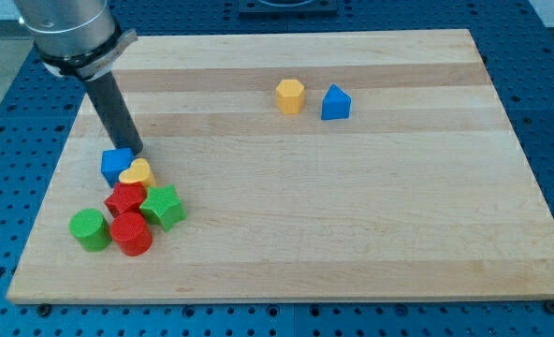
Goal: Slide the yellow hexagon to the parallel left of the blue triangle
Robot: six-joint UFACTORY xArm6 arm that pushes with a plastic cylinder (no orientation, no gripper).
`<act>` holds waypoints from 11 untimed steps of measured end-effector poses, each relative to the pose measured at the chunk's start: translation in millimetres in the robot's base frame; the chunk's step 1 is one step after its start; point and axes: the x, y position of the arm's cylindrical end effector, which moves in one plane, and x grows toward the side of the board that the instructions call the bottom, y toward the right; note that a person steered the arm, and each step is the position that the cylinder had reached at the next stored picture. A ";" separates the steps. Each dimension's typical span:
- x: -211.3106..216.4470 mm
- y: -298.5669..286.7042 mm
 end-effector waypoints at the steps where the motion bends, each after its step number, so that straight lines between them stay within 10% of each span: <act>1: 9.7 -1.3; 7: -156.9 211.9; 11: -123.6 246.8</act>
